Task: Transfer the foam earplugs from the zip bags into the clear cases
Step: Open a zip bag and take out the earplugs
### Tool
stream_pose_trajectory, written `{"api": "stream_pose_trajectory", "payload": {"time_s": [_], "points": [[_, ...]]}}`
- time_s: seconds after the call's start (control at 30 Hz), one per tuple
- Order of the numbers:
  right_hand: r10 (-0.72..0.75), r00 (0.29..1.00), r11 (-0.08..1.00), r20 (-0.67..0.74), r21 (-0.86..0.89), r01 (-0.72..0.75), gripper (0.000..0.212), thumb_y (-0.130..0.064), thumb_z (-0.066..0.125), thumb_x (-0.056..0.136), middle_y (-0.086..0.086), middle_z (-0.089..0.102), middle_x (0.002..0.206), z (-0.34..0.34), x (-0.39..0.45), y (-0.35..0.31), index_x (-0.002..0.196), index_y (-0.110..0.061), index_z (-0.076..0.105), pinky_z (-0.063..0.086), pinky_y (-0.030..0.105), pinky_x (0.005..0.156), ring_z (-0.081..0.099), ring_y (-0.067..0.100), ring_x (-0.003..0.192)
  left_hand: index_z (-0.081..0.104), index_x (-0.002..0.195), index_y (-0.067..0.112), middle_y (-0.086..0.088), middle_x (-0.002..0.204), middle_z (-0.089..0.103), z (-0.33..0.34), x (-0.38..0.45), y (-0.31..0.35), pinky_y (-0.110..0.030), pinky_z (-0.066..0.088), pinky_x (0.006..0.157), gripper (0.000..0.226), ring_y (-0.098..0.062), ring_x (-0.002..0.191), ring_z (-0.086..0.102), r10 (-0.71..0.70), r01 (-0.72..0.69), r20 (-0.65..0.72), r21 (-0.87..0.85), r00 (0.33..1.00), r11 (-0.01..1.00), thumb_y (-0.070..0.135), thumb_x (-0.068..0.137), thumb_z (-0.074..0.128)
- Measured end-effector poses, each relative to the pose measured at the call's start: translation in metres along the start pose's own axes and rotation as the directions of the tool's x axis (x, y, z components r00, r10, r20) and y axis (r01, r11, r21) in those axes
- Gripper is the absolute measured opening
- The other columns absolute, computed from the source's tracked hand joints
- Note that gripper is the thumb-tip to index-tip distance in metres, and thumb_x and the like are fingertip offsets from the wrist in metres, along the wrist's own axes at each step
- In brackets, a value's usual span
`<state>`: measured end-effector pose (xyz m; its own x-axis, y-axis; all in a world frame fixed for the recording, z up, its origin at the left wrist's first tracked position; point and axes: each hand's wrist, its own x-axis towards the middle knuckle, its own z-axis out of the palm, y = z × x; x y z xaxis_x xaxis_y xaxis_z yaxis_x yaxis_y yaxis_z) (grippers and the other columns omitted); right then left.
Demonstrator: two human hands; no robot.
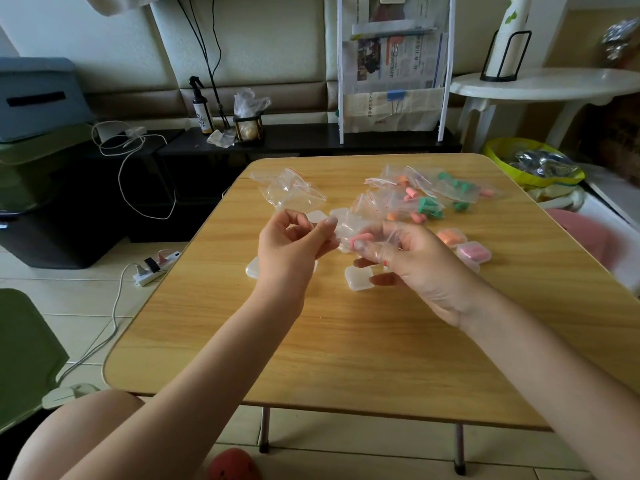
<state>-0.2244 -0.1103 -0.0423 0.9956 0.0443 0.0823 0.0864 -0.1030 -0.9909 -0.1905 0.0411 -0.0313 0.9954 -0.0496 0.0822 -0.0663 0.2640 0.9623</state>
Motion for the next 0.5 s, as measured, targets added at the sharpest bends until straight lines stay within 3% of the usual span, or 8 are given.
{"api": "stream_pose_trajectory", "payload": {"time_s": [0.1, 0.27, 0.37, 0.43, 0.5], "points": [[-0.084, 0.994, 0.989, -0.07, -0.13, 0.075, 0.007, -0.022, 0.065, 0.088, -0.003, 0.069, 0.1, -0.0002, -0.0003, -0.001, 0.094, -0.023, 0.068, 0.053, 0.02, 0.064, 0.067, 0.007, 0.079, 0.044, 0.076, 0.01, -0.012, 0.071, 0.06, -0.0017, 0.0019, 0.0021, -0.022, 0.058, 0.069, 0.026, -0.013, 0.059, 0.065, -0.018, 0.018, 0.017, 0.005, 1.0, 1.0, 0.0, 0.083, 0.066], [-0.18, 0.975, 0.953, -0.129, -0.267, 0.141, 0.006, -0.023, 0.06, 0.093, -0.005, 0.062, 0.09, -0.0012, 0.0003, -0.0024, 0.095, -0.017, 0.063, 0.056, 0.037, 0.063, 0.067, 0.016, 0.061, 0.051, 0.09, 0.005, -0.008, 0.073, 0.063, 0.0018, 0.0011, 0.002, -0.016, 0.056, 0.063, 0.014, -0.011, 0.059, 0.065, -0.248, 0.27, 0.186, -0.101, 0.951, 0.958, -0.003, 0.085, 0.062], [-0.215, 0.972, 0.923, -0.099, -0.345, 0.169, 0.009, -0.023, 0.06, 0.092, -0.003, 0.064, 0.088, -0.0014, -0.0005, 0.0001, 0.099, -0.017, 0.062, 0.057, 0.043, 0.065, 0.067, 0.022, 0.064, 0.058, 0.085, -0.001, -0.011, 0.078, 0.06, 0.0031, 0.0036, 0.0045, -0.013, 0.053, 0.056, 0.007, -0.01, 0.059, 0.062, -0.411, 0.476, 0.299, -0.188, 0.861, 0.859, -0.008, 0.085, 0.058], [-0.286, 0.956, 0.871, -0.067, -0.434, 0.231, 0.01, -0.027, 0.06, 0.091, -0.005, 0.064, 0.085, -0.0012, -0.0017, 0.0032, 0.099, -0.02, 0.061, 0.055, 0.046, 0.068, 0.064, 0.026, 0.067, 0.061, 0.08, -0.004, -0.013, 0.078, 0.061, 0.0014, 0.0059, 0.0041, -0.013, 0.052, 0.053, 0.006, -0.012, 0.061, 0.058, -0.493, 0.558, 0.294, -0.202, 0.819, 0.805, -0.008, 0.084, 0.058], [-0.322, 0.946, 0.814, -0.04, -0.522, 0.255, 0.015, -0.04, 0.058, 0.088, -0.009, 0.064, 0.084, -0.0026, -0.0022, 0.0045, 0.099, -0.03, 0.061, 0.052, 0.038, 0.071, 0.063, 0.022, 0.074, 0.061, 0.08, -0.005, -0.014, 0.08, 0.061, -0.0002, 0.0075, 0.0027, -0.013, 0.053, 0.053, 0.004, -0.013, 0.065, 0.055, -0.527, 0.585, 0.271, -0.224, 0.806, 0.78, -0.008, 0.082, 0.06]]}}
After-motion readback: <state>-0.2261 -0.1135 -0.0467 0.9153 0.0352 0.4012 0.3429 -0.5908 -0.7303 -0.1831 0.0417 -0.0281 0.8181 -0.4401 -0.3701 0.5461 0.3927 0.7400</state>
